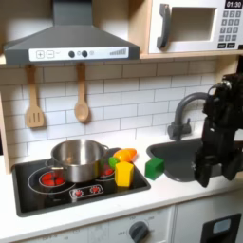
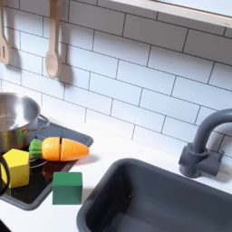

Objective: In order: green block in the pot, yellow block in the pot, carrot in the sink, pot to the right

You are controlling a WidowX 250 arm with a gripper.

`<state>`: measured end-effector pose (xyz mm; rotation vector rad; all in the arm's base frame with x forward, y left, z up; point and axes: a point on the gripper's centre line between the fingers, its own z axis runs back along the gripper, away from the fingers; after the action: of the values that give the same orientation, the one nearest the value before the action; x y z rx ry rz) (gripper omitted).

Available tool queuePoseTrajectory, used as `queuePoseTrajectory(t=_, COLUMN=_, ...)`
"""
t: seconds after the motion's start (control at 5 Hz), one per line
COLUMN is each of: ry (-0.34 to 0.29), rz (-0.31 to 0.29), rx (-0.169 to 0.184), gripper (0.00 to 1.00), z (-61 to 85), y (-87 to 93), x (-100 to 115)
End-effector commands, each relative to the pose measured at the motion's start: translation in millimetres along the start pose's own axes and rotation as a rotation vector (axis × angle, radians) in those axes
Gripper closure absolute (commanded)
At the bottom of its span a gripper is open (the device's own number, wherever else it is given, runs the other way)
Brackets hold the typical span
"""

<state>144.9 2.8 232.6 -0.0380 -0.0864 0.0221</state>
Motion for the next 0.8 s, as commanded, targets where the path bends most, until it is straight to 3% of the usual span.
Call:
queuePoseTrajectory(t=0.0, ry=-0.011, rz=-0.023, rx=-0.013, gripper=0.00, z=-9.4, y=-1.5, x=36.2)
queuePoseTrajectory(t=0.2, ry=-0.033, rz=0.012, rx=-0.018, gripper=0.00, z=-16.1, y=-5.0, x=52.6)
queuePoseTrajectory(t=0.4, ry=-0.060, rz=0.027, rx=-0.017, gripper=0.00, z=-22.9, y=-23.7, x=68.1)
queuePoseTrajectory(t=0.6, ry=-0.091, rz=0.095, rx=-0.019, gripper=0.00, z=-28.8, y=-31.0, x=81.6)
